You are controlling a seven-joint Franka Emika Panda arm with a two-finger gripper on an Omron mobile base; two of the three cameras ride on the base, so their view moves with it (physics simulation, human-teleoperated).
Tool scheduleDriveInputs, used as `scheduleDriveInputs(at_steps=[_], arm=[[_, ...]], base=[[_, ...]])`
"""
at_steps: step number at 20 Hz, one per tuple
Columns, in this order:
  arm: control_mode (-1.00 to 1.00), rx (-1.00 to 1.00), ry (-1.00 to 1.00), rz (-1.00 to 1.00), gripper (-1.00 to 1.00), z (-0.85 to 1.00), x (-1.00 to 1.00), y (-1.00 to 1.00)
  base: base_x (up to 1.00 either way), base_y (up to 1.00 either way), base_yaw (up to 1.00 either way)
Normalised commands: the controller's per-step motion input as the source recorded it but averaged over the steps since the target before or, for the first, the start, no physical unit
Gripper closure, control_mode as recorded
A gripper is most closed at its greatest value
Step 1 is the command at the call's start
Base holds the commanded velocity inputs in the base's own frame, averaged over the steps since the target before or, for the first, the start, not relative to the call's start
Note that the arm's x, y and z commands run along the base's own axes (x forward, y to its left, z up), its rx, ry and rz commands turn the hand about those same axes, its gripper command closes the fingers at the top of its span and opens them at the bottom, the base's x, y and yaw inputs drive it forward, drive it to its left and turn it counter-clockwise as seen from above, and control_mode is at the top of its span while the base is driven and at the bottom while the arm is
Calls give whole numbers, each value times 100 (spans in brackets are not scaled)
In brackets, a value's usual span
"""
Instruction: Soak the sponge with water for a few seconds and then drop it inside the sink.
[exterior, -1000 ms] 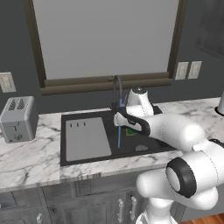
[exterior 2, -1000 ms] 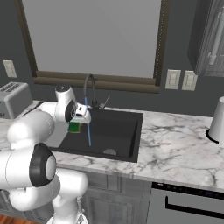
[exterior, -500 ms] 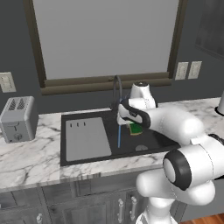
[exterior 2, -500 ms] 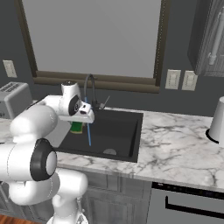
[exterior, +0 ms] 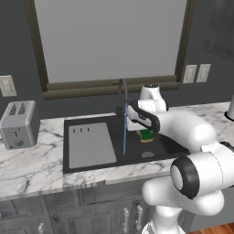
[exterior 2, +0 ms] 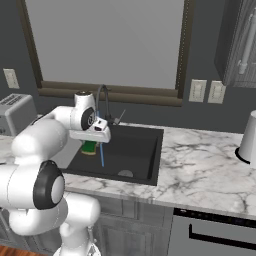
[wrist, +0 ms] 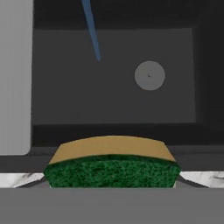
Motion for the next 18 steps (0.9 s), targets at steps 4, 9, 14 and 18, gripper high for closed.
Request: scheduleDriveInputs(at_steps=[4, 9, 14, 18], arm=[[-100, 0, 0, 0, 100, -8, 0, -33], [-100, 0, 0, 0, 100, -15, 5, -36], [-100, 0, 0, 0, 100, -22, 19, -30], [-100, 0, 0, 0, 100, -10, 5, -26]], base=[[0, 0, 0], [0, 0, 0], [0, 0, 0], [0, 0, 0]])
